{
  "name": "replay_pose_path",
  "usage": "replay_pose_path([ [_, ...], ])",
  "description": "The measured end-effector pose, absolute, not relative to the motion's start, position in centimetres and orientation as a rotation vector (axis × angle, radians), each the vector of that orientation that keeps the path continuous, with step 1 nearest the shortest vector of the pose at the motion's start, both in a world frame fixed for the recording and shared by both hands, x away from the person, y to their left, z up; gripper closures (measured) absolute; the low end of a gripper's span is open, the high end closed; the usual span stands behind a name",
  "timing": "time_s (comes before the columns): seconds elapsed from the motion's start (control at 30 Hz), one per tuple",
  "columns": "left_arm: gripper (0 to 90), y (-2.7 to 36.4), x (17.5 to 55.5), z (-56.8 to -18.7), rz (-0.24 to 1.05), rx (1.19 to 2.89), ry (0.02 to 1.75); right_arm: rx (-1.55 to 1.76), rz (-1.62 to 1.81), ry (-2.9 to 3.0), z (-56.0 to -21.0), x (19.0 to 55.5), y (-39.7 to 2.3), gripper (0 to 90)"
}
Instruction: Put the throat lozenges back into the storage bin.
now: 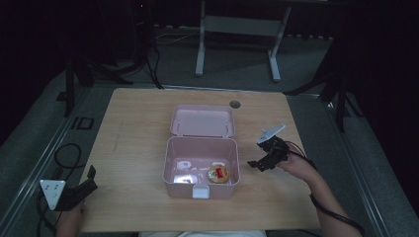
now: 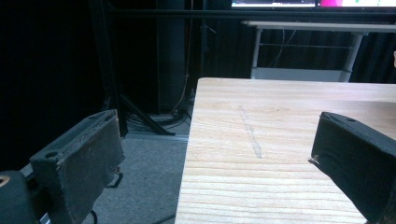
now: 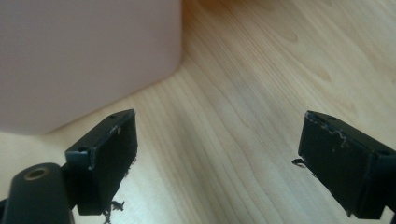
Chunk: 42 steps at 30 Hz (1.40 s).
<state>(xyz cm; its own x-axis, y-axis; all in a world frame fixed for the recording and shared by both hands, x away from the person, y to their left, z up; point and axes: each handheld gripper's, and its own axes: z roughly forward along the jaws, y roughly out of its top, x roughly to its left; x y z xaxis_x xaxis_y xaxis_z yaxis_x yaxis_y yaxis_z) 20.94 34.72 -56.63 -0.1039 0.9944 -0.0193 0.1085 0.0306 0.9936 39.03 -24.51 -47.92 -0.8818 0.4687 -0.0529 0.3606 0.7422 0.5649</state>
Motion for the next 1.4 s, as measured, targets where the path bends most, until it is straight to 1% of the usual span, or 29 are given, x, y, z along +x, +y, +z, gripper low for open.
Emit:
replay_pose_path([
  [0.23, 2.5, 34.8, 20.9, -56.6, 1.208, 1.219, 1.379, 0.769, 0.902, 2.605, -52.0, 39.2, -25.8, 11.4],
  [0.47, 2.5, 34.8, 21.0, -56.6, 1.207, 1.220, 1.378, 0.853, 0.935, 2.423, -54.3, 38.7, -27.4, 11.4],
  [0.67, 2.5, 34.8, 20.9, -56.6, 1.208, 1.219, 1.378, 0.984, 1.068, 2.307, -54.8, 38.5, -29.5, 11.4],
  [0.9, 2.5, 34.8, 20.9, -56.6, 1.209, 1.217, 1.378, 1.043, 1.057, 2.225, -54.7, 38.1, -31.5, 10.9],
  [1.17, 2.5, 34.7, 20.9, -56.6, 1.211, 1.217, 1.380, 1.203, 1.051, 2.084, -54.6, 37.7, -35.0, 10.9],
  [1.4, 2.4, 34.9, 20.9, -56.6, 1.206, 1.204, 1.381, 1.301, 1.108, 1.978, -54.7, 37.5, -37.0, 10.9],
])
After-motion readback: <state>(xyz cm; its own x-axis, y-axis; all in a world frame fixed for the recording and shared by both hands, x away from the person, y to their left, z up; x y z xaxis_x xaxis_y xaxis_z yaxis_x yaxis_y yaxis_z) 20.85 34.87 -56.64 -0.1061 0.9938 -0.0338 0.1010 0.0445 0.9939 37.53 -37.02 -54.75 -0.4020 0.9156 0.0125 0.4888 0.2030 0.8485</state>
